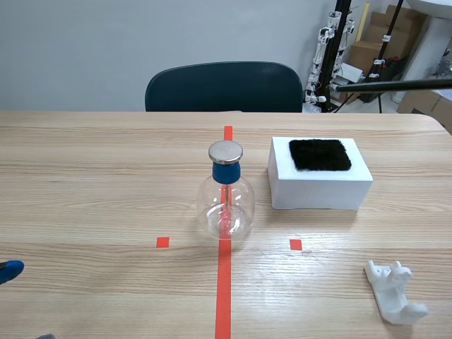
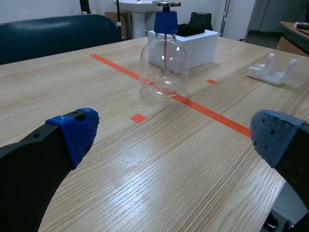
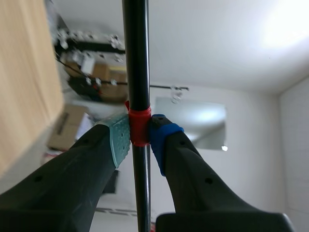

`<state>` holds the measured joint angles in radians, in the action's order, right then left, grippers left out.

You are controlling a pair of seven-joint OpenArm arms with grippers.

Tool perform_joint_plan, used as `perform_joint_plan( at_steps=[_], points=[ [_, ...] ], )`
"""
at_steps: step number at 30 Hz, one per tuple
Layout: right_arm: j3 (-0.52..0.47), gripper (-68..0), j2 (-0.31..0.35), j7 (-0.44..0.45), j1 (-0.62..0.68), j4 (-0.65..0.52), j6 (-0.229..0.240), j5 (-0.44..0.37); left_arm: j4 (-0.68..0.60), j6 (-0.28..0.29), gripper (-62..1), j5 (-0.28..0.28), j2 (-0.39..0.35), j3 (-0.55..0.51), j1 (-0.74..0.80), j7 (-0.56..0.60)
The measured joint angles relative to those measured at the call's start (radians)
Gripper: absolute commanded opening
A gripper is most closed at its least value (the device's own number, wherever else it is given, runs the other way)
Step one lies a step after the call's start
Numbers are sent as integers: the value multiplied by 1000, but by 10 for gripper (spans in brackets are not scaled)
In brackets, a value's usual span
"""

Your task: Do the electroscope experiment. rub the rod on the fur

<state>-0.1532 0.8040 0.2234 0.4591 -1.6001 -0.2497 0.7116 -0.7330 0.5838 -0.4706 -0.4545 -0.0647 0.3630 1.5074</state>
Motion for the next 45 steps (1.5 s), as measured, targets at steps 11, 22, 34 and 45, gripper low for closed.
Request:
perform_joint_plan(
  at_steps=[11, 22, 34, 45],
  points=[
    [247, -638, 3, -201, -265, 188, -5, 197, 0, 0, 14, 0, 0, 0, 0, 0],
    [518, -638, 35, -339, -433, 319, -5, 277, 0, 0, 14, 0, 0, 0, 0, 0],
    [613, -638, 35, -417, -470, 414, -5, 318, 0, 0, 14, 0, 0, 0, 0, 0],
    [612, -638, -44, -367, -470, 413, -13, 343, 0, 0, 14, 0, 0, 0, 0, 0]
  ],
)
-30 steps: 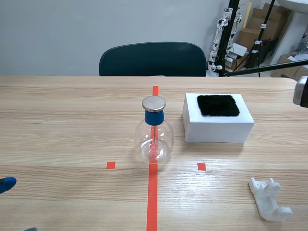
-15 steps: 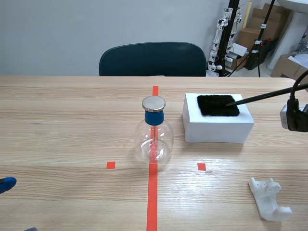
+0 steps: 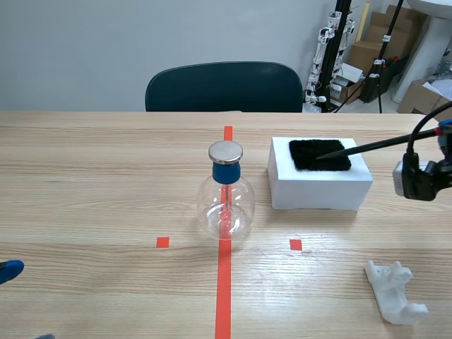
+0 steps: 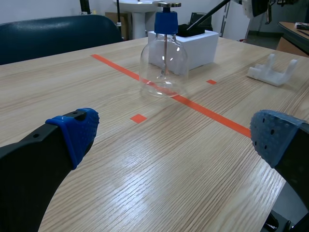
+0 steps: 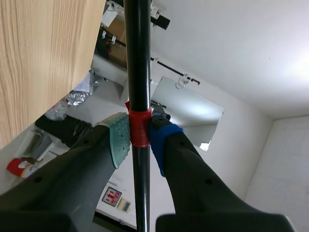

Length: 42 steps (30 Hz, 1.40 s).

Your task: Do the electroscope experiment. rub the rod on the fur

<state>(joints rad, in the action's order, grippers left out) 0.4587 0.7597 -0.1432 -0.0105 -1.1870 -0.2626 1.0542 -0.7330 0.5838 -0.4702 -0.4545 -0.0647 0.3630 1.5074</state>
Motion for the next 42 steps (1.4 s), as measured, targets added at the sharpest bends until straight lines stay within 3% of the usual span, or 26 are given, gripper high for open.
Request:
perform_joint_plan(
  at_steps=[4, 9, 13, 21, 31, 34, 39, 42],
  points=[
    [2, -638, 1, -57, 0, 0, 1, -12, 0, 0, 14, 0, 0, 0, 0, 0],
    [2, -638, 78, -68, 3, 0, 6, -32, 0, 0, 14, 0, 0, 0, 0, 0],
    [9, -638, 71, -69, -16, 0, 8, 16, 0, 0, 14, 0, 0, 0, 0, 0],
    [217, -638, 46, -187, -111, -4, -7, 24, 0, 0, 14, 0, 0, 0, 0, 0],
    [209, -638, 148, -149, -94, -5, -6, -55, 0, 0, 14, 0, 0, 0, 0, 0],
    [203, -638, 128, -152, -95, -5, -6, -25, 0, 0, 14, 0, 0, 0, 0, 0],
    [203, -638, 39, -180, -97, -5, -5, 8, 0, 0, 14, 0, 0, 0, 0, 0],
    [204, -638, 33, -194, -96, -5, -3, -1, 0, 0, 14, 0, 0, 0, 0, 0]
  ],
)
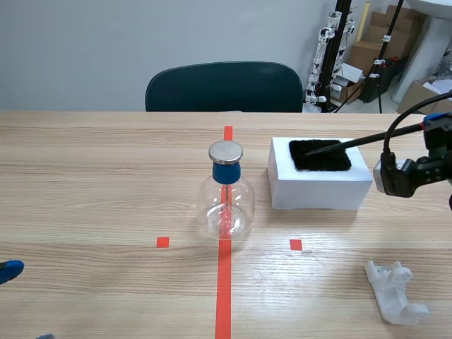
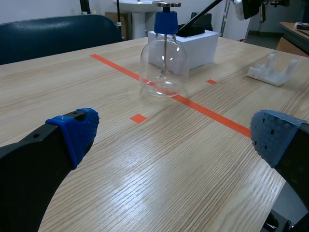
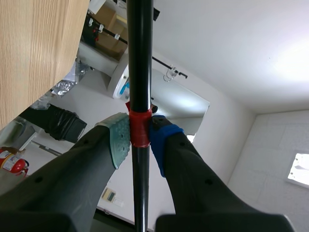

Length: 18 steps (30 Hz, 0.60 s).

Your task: Do the electroscope experiment. rub the rod on the fur

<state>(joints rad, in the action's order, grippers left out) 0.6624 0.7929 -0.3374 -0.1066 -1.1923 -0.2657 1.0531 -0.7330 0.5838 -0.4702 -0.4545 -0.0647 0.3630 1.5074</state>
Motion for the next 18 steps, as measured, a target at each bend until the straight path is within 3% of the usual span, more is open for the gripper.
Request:
perform_joint_plan(
  at_steps=[4, 8, 15, 18],
  points=[
    [0, -638, 64, -1, 2, 0, 8, -59, 0, 0, 14, 0, 0, 0, 0, 0],
    [0, -638, 98, 0, 2, 0, 11, -57, 0, 0, 14, 0, 0, 0, 0, 0],
    [-2, -638, -8, -28, 2, 0, 7, 6, 0, 0, 14, 0, 0, 0, 0, 0],
    [-2, -638, -16, -28, 2, 0, 7, 3, 0, 0, 14, 0, 0, 0, 0, 0]
  ],
)
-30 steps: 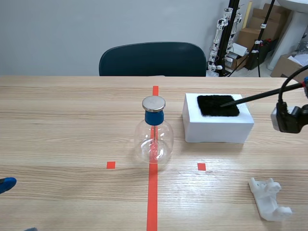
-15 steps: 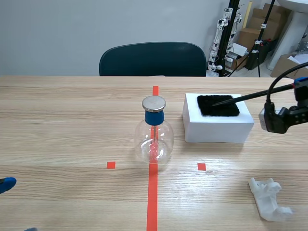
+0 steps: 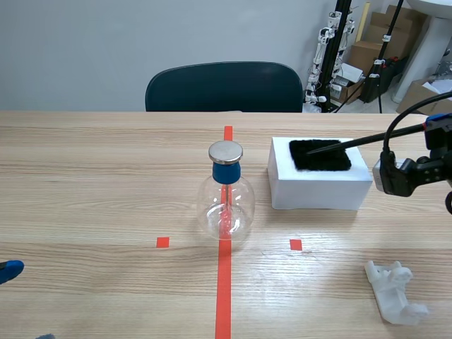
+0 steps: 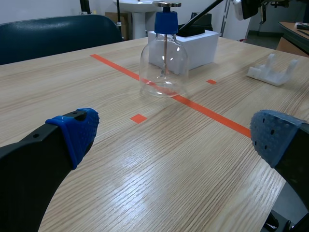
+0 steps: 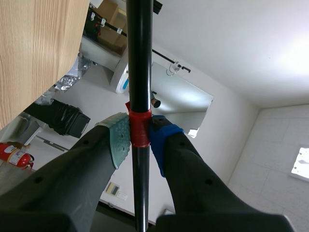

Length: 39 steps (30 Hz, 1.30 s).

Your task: Do the electroscope experiment. rub the rod on the fur

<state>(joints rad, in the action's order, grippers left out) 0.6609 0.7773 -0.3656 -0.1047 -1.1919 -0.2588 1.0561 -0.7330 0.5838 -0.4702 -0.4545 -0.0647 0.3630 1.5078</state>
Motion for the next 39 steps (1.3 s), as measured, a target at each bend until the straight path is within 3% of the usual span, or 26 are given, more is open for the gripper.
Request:
perform_joint_plan(
  at_steps=[9, 12, 17, 20, 25, 29, 36, 39],
  points=[
    [0, -638, 84, 2, -8, 36, 0, -53, 0, 0, 14, 0, 0, 0, 0, 0],
    [0, -638, 63, 5, -34, 41, 6, -47, 0, 0, 14, 0, 0, 0, 0, 0],
    [0, -638, -27, 5, -65, 41, 20, 22, 0, 0, 14, 0, 0, 0, 0, 0],
    [2, -638, -46, 4, -60, 41, 27, 16, 0, 0, 14, 0, 0, 0, 0, 0],
    [2, -638, 27, 0, -58, 40, 30, -58, 0, 0, 14, 0, 0, 0, 0, 0],
    [0, -638, 74, -2, -59, 57, 31, -61, 0, 0, 14, 0, 0, 0, 0, 0],
    [-1, -638, -38, 1, -64, 63, 18, 26, 0, 0, 14, 0, 0, 0, 0, 0],
    [0, -638, -71, 5, -63, 61, 16, 28, 0, 0, 14, 0, 0, 0, 0, 0]
  ],
)
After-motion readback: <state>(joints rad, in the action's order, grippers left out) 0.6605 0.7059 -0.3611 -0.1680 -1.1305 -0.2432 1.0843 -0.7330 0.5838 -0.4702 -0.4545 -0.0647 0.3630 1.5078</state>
